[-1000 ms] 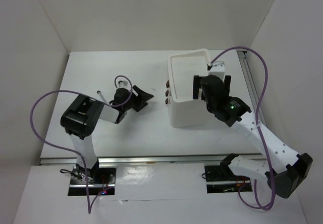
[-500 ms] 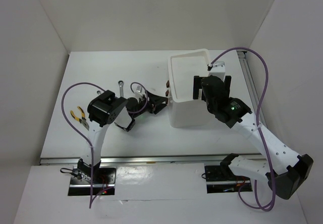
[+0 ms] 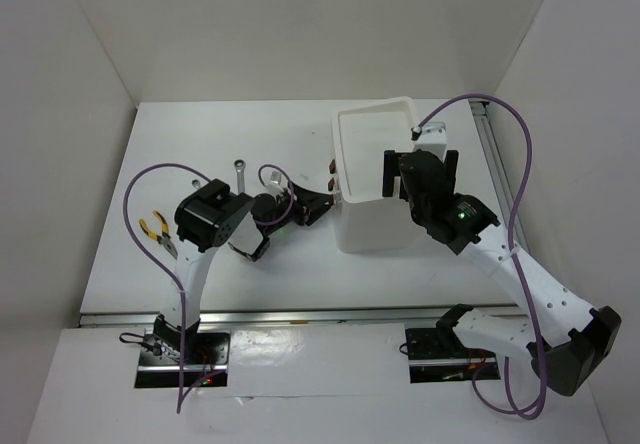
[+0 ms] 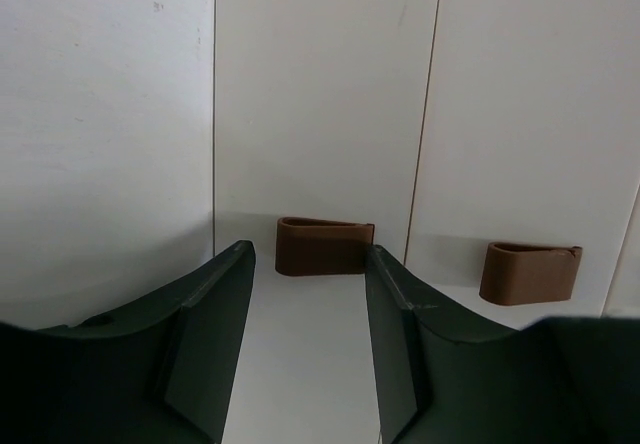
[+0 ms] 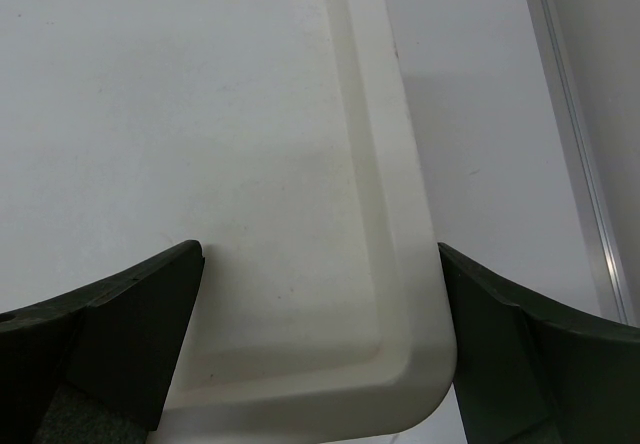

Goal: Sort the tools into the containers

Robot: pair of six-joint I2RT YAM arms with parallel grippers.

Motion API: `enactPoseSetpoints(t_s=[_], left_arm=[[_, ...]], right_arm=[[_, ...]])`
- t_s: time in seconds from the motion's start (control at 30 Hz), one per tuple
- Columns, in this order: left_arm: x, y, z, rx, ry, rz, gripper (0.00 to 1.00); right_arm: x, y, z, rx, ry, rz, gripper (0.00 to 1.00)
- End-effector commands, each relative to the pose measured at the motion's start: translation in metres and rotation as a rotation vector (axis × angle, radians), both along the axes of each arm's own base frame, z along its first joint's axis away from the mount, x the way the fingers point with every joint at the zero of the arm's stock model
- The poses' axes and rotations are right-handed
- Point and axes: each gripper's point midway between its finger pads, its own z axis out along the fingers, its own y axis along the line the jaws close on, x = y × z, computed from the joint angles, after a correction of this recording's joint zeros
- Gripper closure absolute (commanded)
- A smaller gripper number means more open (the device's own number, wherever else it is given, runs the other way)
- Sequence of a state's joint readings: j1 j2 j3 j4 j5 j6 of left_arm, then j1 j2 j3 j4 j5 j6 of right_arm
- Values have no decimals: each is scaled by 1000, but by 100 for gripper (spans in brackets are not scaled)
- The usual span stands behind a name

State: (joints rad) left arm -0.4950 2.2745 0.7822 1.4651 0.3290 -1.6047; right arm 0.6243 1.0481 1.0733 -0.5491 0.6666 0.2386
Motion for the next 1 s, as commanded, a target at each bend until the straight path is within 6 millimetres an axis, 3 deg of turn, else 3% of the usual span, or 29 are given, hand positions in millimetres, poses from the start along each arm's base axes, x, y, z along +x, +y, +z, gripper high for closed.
enactPoseSetpoints(t_s=[0.0, 0.1, 0.27, 0.37, 0.47, 0.7, 0.83, 0.93, 0.97], left_arm=[[-9, -12, -24, 31, 49, -22, 39], [-4, -15, -15, 9, 27, -21, 44], [2, -24, -5, 11, -3, -31, 71], [1, -30, 3, 1, -22, -42, 79], [1, -30, 6, -12, -23, -41, 99], [-9, -8, 11, 64, -17, -15, 100], [-5, 26, 12, 137, 0, 45, 100], [-6, 35, 17, 189, -1, 52, 100], [-2, 47, 13, 208, 8, 73, 100]], right_arm=[[-3, 9, 7, 36, -27, 39, 0], [-3, 9, 3, 30, -20, 39, 0], [-3, 9, 3, 30, -19, 39, 0], [-3, 9, 3, 30, -19, 39, 0], [-3, 9, 3, 30, -19, 39, 0], [-4, 8, 5, 36, -27, 39, 0], [-6, 8, 9, 36, -38, 38, 0], [-6, 6, 9, 33, -40, 29, 0], [-6, 6, 9, 33, -40, 29, 0]])
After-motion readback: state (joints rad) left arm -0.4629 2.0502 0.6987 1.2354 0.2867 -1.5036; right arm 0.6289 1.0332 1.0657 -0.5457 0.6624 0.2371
